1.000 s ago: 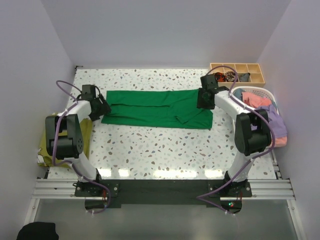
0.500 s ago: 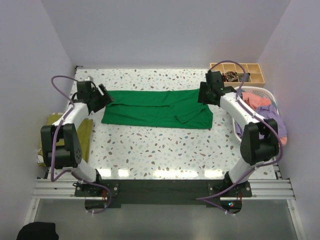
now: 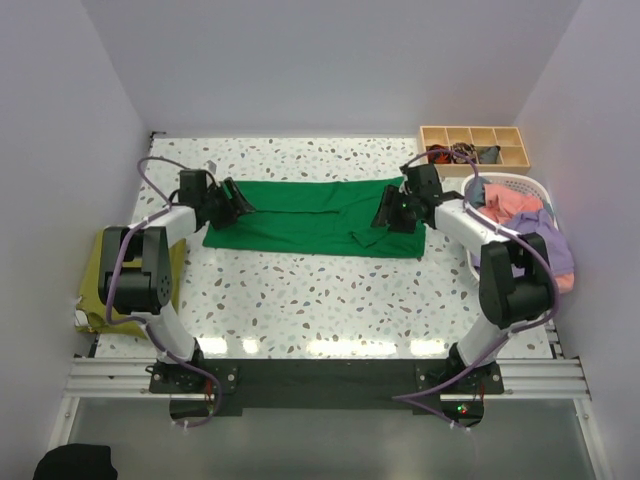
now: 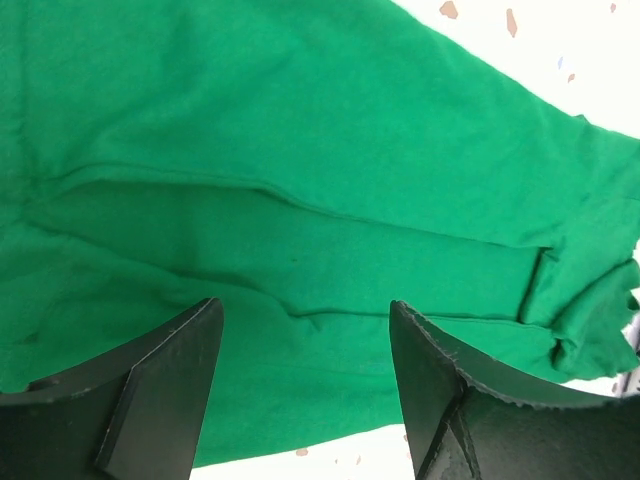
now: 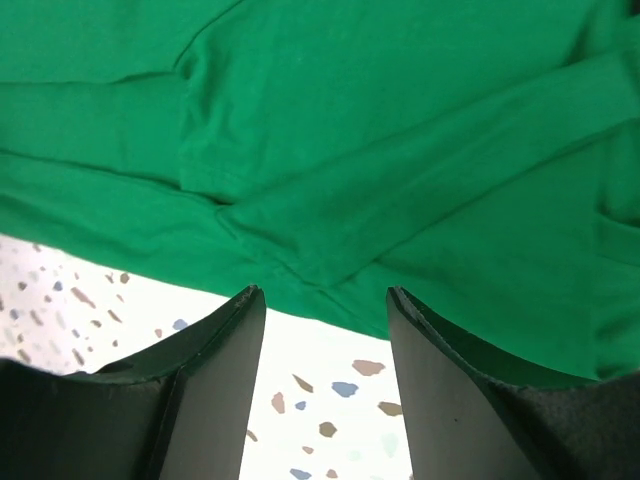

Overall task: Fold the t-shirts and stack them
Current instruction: Fold the other side of the tshirt into a rectangle

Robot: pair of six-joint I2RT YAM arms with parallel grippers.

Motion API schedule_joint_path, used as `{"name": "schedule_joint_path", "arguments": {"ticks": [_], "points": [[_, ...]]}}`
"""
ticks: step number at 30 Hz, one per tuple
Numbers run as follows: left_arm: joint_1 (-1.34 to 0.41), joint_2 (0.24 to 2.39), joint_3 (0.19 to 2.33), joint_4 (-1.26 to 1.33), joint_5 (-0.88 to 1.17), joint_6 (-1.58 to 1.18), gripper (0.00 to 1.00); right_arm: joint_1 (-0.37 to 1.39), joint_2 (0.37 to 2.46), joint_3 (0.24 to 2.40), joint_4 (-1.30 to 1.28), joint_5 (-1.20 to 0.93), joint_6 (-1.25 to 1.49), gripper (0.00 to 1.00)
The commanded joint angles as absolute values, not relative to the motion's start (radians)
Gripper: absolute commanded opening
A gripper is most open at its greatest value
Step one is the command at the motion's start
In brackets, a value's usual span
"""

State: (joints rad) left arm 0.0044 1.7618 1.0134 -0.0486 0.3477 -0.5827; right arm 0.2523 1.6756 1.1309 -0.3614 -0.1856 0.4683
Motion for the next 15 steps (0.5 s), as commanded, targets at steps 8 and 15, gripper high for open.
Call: {"name": "schedule_joint_path", "arguments": {"ticks": [8, 15], "points": [[0.008, 1.717, 0.925, -0.121, 0.175, -0.569, 0.72, 0.321, 1.752, 1.151, -0.308, -0.292, 0.555, 0.56], [0.008, 1.681, 0.9, -0.127, 0.138, -0.568, 0.73, 0.347, 1.727, 1.109, -0.316, -0.278, 0.58, 0.56]]}}
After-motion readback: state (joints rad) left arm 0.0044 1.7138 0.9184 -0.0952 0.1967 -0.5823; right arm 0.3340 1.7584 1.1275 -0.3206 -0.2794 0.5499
